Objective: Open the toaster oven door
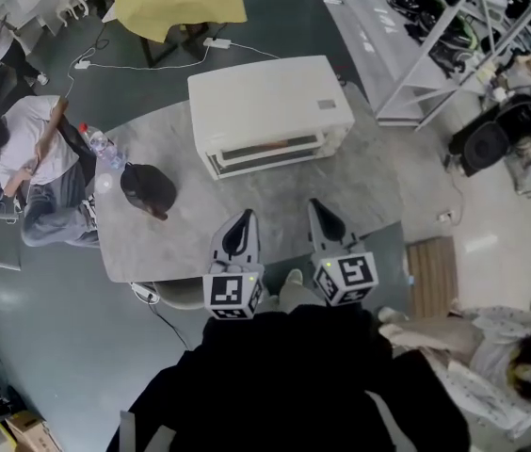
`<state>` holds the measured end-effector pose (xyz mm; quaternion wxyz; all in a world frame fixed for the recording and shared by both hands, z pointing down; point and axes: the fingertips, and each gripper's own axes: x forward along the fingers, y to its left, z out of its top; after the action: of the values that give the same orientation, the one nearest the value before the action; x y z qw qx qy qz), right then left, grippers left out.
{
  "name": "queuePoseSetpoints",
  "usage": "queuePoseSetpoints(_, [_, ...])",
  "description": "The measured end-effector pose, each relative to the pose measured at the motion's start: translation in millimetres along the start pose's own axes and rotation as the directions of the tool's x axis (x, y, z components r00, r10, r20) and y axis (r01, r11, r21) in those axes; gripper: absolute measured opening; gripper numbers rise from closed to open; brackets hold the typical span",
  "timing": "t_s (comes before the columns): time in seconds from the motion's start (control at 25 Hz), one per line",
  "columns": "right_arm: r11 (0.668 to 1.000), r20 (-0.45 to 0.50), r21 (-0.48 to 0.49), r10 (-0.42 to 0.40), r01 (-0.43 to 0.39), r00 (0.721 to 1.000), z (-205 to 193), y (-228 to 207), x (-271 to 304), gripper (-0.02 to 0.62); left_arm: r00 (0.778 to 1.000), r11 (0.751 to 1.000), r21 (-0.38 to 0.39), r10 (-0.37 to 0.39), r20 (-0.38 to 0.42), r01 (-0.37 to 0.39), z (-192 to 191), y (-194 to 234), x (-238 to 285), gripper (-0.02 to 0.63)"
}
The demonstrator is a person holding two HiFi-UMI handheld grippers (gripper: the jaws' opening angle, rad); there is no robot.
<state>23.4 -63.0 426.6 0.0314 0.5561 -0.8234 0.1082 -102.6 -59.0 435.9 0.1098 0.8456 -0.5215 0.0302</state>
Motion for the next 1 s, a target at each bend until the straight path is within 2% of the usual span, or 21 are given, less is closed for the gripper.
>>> queuePoseSetpoints(0.24, [1.000, -0.009, 0.012, 0.023, -0.023, 1.000, 3, -17, 31, 0.003, 0.999, 0.999, 0.003, 0.038, -0.031, -0.038, -2, 16, 31, 0.003])
queuePoseSetpoints(0.6, [0.998, -0.055, 0.053, 0.021, -0.018, 0.998, -14, -48, 64, 0.003, 0.997, 0.998, 0.037, 0.053, -0.047, -0.052, -9, 21, 71, 0.003])
queuePoseSetpoints(1.0, [0.998, -0.095, 0.060, 0.021, -0.016, 0.995, -26, -69, 99, 0.003, 0.992, 0.996, 0.022, 0.093, -0.086, -0.092, -23, 41, 102, 0.003])
